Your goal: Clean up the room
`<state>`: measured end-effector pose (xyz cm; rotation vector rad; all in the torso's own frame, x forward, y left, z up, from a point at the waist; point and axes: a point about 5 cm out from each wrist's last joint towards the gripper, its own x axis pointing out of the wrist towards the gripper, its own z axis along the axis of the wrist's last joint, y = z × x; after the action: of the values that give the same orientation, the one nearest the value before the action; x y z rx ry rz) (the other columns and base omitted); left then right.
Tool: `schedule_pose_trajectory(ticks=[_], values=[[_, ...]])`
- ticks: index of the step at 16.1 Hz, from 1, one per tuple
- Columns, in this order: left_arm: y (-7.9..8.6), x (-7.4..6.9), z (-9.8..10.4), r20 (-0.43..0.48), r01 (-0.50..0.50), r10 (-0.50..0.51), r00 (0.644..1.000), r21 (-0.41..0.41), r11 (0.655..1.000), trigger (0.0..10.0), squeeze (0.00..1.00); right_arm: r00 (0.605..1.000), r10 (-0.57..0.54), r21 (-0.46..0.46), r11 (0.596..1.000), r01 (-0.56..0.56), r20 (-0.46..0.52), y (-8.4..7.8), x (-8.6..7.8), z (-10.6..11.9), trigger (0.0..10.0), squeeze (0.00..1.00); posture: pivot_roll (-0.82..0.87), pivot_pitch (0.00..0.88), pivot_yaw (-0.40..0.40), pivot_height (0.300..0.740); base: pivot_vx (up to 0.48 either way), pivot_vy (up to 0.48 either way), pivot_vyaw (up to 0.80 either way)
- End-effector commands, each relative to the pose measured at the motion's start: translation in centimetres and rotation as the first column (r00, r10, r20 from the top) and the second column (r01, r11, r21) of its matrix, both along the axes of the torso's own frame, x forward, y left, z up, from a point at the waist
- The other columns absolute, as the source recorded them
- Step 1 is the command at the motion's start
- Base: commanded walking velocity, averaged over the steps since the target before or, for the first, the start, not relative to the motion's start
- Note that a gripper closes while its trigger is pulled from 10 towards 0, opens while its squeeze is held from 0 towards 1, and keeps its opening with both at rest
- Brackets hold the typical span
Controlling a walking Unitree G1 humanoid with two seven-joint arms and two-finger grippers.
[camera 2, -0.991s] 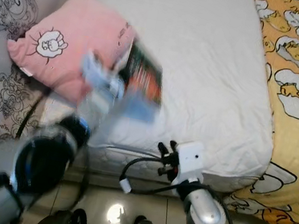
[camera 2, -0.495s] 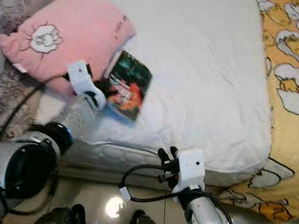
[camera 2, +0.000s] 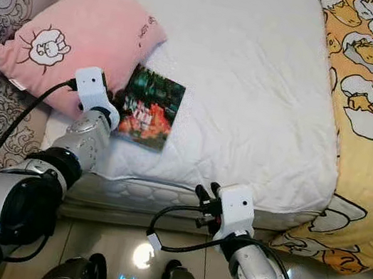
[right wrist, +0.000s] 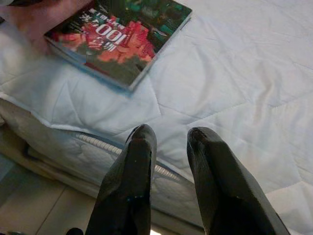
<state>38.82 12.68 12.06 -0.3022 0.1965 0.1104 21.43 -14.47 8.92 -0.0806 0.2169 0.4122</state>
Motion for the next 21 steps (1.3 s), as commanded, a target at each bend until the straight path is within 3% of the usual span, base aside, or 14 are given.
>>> schedule_pose_trajectory(ticks=[1,4,6,8,10,13,14,15,16,18,19,20,21], values=[[-0.5,0.1,0.4,0.017,-0.010,0.010,1.000,-0.004,1.000,10.0,1.00,1.000,0.003,-0.009,1.000,-0.003,-0.003,-0.2,-0.1,0.1,10.0,0.00,-0.37,0.225,-0.041,0.740,0.000,0.000,0.00],[-2.2,0.0,0.6,0.037,0.016,-0.015,0.999,-0.017,1.000,10.0,1.00,1.000,0.003,-0.012,1.000,-0.003,-0.002,-0.1,0.2,0.0,10.0,0.00,-0.37,0.223,-0.039,0.740,0.000,0.000,0.00],[-2.9,1.0,3.8,0.172,0.075,-0.113,0.979,0.213,0.974,10.0,1.00,1.000,-0.002,-0.009,1.000,0.002,0.003,-0.1,0.3,0.1,10.0,0.00,-0.36,0.215,-0.024,0.740,0.000,0.000,0.00],[-4.5,1.1,5.1,0.237,0.145,-0.187,0.953,0.185,0.972,10.0,1.00,1.000,-0.015,0.002,1.000,0.015,0.007,0.0,0.4,-0.1,10.0,0.00,-0.33,0.197,-0.014,0.740,0.000,0.000,0.00],[-6.4,0.4,4.4,0.248,0.213,-0.252,0.935,0.172,0.962,10.0,1.00,1.000,-0.017,0.011,1.000,0.017,0.015,0.4,1.0,-0.4,10.0,0.00,-0.30,0.161,0.007,0.740,0.000,0.000,0.00],[-7.6,-0.4,4.8,0.348,0.238,-0.313,0.884,0.242,0.941,10.0,1.00,0.997,-0.046,0.023,0.999,0.045,0.055,0.6,2.2,-0.1,10.0,0.00,-0.28,0.119,0.025,0.740,0.000,0.000,0.00],[-7.0,-1.1,4.9,0.418,0.213,-0.324,0.848,0.291,0.933,10.0,1.00,0.989,-0.103,0.035,0.994,0.100,0.106,0.3,3.3,0.4,10.0,0.00,-0.26,0.077,0.041,0.740,0.000,0.000,0.00],[-5.1,-2.2,4.2,0.461,0.145,-0.296,0.836,0.335,0.931,10.0,1.00,0.959,-0.206,0.053,0.979,0.199,0.195,-0.7,4.5,1.7,10.0,0.00,-0.24,0.041,0.055,0.740,0.000,0.000,0.00],[-4.1,-2.7,3.8,0.464,0.110,-0.273,0.843,0.347,0.931,10.0,1.00,0.942,-0.245,0.063,0.969,0.237,0.228,-1.3,4.9,2.3,10.0,0.00,-0.24,0.041,0.055,0.740,0.000,0.000,0.00],[0.5,-4.2,1.8,0.421,-0.007,-0.164,0.892,0.376,0.926,10.0,1.00,0.892,-0.336,0.082,0.942,0.327,0.304,-3.1,5.6,3.4,10.0,0.00,-0.21,0.007,0.062,0.740,0.000,0.000,0.00],[1.4,-4.4,1.3,0.404,-0.033,-0.142,0.904,0.397,0.917,10.0,1.00,0.882,-0.348,0.080,0.937,0.341,0.316,-3.5,5.6,3.5,10.0,0.00,-0.20,0.000,0.062,0.740,0.000,0.000,0.00],[2.1,-4.8,0.7,0.378,-0.042,-0.133,0.916,0.421,0.906,10.0,1.00,0.869,-0.364,0.062,0.929,0.365,0.334,-3.9,5.6,3.5,10.0,0.00,-0.19,0.000,0.065,0.740,0.000,0.000,0.00],[2.1,-6.1,-0.8,0.321,0.085,-0.210,0.924,0.363,0.928,10.0,1.00,0.858,-0.387,0.024,0.915,0.403,0.339,-4.3,5.6,3.2,10.0,0.00,-0.19,0.000,0.067,0.740,0.000,0.000,0.00]])
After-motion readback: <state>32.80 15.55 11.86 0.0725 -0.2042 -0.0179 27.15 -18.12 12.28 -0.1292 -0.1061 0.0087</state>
